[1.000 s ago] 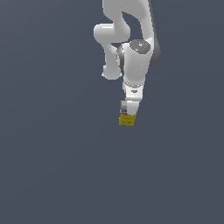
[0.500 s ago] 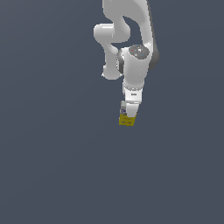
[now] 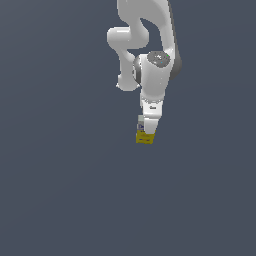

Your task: Pick up the object and move it to a goal position.

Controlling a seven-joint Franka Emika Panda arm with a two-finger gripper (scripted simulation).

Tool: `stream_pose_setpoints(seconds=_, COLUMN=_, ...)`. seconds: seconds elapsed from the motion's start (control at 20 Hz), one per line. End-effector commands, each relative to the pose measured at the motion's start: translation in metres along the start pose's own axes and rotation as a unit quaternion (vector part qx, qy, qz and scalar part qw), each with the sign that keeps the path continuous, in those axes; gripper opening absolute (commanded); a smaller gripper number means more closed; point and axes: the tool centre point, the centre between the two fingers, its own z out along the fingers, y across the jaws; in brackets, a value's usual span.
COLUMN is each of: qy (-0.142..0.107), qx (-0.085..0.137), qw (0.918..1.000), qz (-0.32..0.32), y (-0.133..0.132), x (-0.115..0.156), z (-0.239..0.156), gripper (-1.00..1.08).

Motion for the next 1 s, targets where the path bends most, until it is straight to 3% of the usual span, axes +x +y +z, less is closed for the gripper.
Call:
stream_pose_setpoints(seconds=0.0, qy=0.000, qx=0.000, qw=1.0000, qz=0.000, y=0.001, x=-0.002, z=-0.004, gripper=-1.00)
stream_pose_setpoints(seconds=0.45, qy=0.001, qx=0.000, qw=1.0000, qz=0.000, y=0.005, x=-0.032, z=-0.047, gripper=-1.00)
stream_pose_setpoints(seconds=0.95, qy=0.002, qx=0.000, qw=1.0000, qz=0.000, y=0.017, x=-0.096, z=-0.137, gripper=-1.00)
